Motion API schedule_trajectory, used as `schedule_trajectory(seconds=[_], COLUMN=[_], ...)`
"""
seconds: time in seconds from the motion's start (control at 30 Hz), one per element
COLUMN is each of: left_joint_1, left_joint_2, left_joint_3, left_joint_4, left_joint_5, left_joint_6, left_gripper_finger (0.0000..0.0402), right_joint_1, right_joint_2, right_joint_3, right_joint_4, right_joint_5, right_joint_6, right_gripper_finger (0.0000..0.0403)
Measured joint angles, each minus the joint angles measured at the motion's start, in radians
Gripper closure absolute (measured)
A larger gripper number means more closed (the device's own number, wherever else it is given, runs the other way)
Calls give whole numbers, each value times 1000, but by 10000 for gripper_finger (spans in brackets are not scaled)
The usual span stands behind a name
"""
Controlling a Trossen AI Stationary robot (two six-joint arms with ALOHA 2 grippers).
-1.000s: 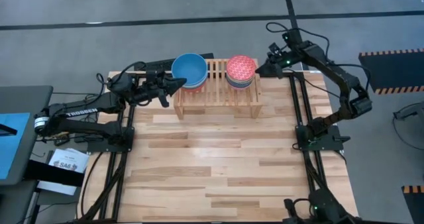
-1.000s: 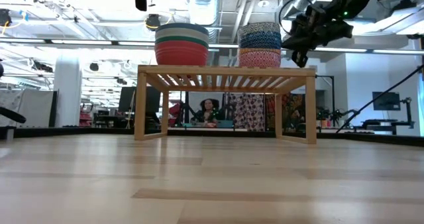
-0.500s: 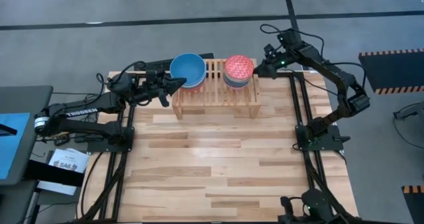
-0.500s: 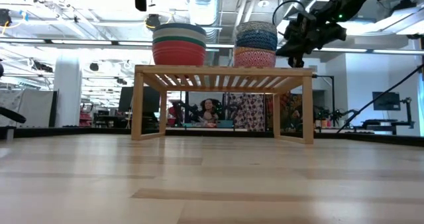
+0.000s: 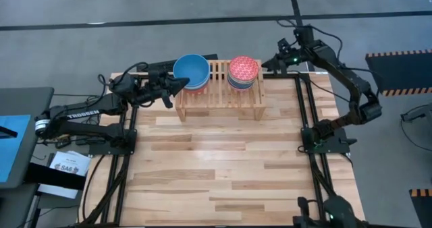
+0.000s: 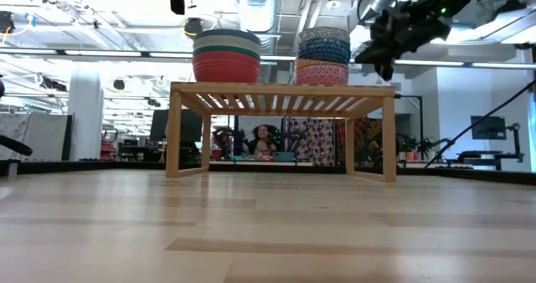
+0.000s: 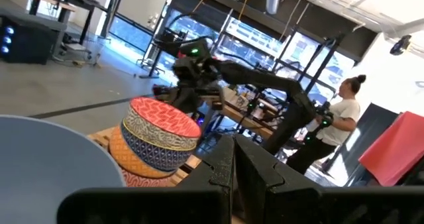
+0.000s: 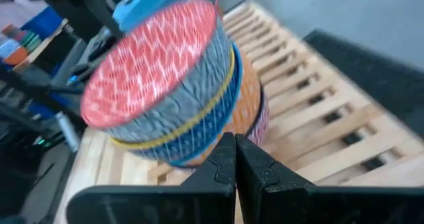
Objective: Place and stack bowls onto a shelf
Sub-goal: Return to Home Position
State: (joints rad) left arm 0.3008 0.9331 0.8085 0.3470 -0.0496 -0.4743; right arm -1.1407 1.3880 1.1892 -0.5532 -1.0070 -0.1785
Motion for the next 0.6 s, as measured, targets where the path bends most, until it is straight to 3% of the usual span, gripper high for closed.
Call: schedule_trajectory(seconds=[0.23,0.43,0.53,0.6], left_joint_1=[77,127,136,136], left_joint_2=[-54,-140,-167,-182], left_joint_3=[1,58,71,73], left_joint_4=[-58,-310,-391,-416], left_joint_5=[0,0,-1,0], left_joint_6=[26,138,179,211], left_gripper_finger=[401,401,401,402], right_joint_1=[64,83,145,216], right_joint_2=[-86,-151,-186,-201], right_joint_3=[30,73,82,90], right_joint_4=[27,36,41,42], right_joint_5=[125,147,161,231], right_joint_6=[59,111,152,193], right_gripper_finger=[382,382,383,383])
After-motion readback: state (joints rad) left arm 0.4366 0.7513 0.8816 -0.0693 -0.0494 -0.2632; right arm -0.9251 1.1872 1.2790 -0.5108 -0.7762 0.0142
